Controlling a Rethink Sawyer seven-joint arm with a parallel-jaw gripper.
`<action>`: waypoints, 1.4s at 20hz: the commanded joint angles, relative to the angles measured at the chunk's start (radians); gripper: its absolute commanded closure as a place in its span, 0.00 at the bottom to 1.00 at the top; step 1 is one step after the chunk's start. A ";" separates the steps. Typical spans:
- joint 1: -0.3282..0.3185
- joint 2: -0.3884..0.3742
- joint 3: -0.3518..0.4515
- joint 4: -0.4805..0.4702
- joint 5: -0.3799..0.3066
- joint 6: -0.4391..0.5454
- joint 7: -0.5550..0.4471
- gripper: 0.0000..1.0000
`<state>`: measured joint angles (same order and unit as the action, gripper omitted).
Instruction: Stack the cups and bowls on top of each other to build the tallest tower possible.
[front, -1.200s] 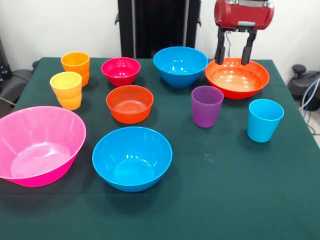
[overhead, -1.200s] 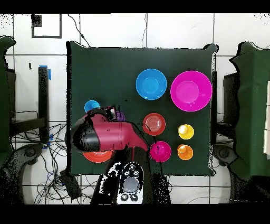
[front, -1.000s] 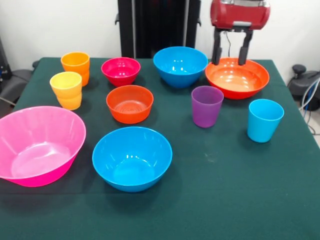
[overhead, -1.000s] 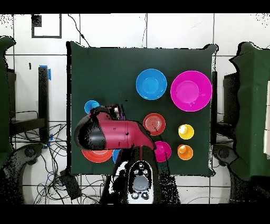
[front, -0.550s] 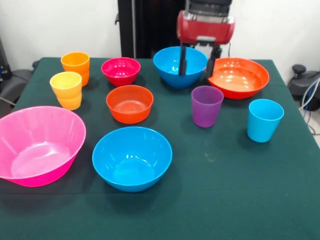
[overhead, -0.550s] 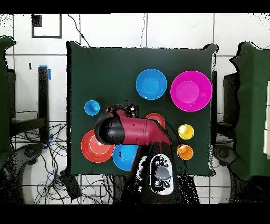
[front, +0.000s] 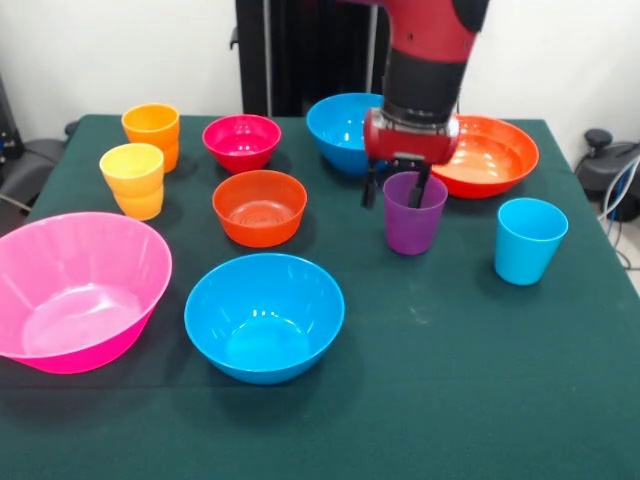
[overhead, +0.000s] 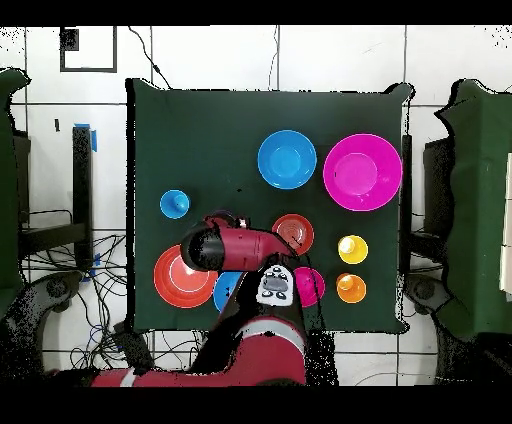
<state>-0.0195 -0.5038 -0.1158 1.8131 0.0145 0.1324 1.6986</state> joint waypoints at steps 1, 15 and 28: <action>0.059 0.114 0.066 0.049 0.138 -0.146 0.358 0.00; 0.173 0.180 -0.049 -0.073 0.126 -0.076 0.388 1.00; 0.120 0.003 -0.066 -0.088 0.076 0.129 0.291 1.00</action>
<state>0.1334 -0.4372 -0.2262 1.7998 0.1417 0.0606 1.9867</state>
